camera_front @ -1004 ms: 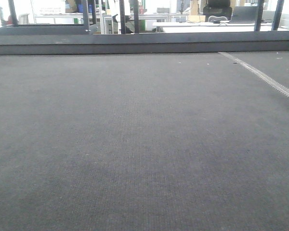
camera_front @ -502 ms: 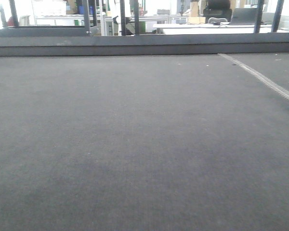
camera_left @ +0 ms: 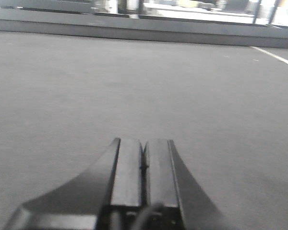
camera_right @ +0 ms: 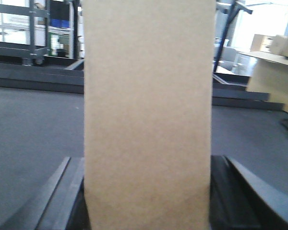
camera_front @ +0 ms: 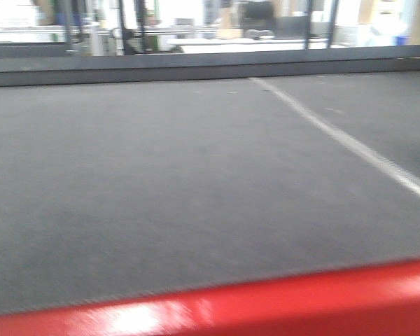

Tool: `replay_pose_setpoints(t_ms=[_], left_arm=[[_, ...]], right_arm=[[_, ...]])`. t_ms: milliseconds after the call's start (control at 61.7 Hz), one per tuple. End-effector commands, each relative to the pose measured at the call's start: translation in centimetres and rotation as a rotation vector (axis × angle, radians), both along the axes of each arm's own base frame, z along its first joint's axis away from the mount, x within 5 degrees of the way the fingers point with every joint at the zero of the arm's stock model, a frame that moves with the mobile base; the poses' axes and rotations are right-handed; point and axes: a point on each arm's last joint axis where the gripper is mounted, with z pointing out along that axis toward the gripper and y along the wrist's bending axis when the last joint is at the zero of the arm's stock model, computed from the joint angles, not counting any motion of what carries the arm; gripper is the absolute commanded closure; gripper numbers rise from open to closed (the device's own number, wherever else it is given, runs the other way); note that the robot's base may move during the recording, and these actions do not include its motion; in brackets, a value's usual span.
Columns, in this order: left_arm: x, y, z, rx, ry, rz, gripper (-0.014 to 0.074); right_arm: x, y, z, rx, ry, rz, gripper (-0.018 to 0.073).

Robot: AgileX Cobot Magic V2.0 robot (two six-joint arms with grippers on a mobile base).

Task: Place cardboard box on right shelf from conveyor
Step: 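Hold the box in the right gripper while the base turns away, then carry the box in the right gripper toward the blue-bin shelving rack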

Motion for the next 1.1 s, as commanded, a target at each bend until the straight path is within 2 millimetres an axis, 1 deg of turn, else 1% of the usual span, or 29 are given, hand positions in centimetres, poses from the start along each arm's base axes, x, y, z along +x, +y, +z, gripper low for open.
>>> replay_pose_setpoints(t_ms=[0, 1085], left_arm=[[-0.06, 0.08, 0.87, -0.01, -0.091, 0.01, 0.0715], [-0.06, 0.08, 0.87, -0.01, -0.091, 0.01, 0.0715]], right_arm=[[-0.27, -0.15, 1.84, -0.004, -0.13, -0.02, 0.0531], [-0.27, -0.15, 1.84, -0.004, -0.13, -0.02, 0.0531]])
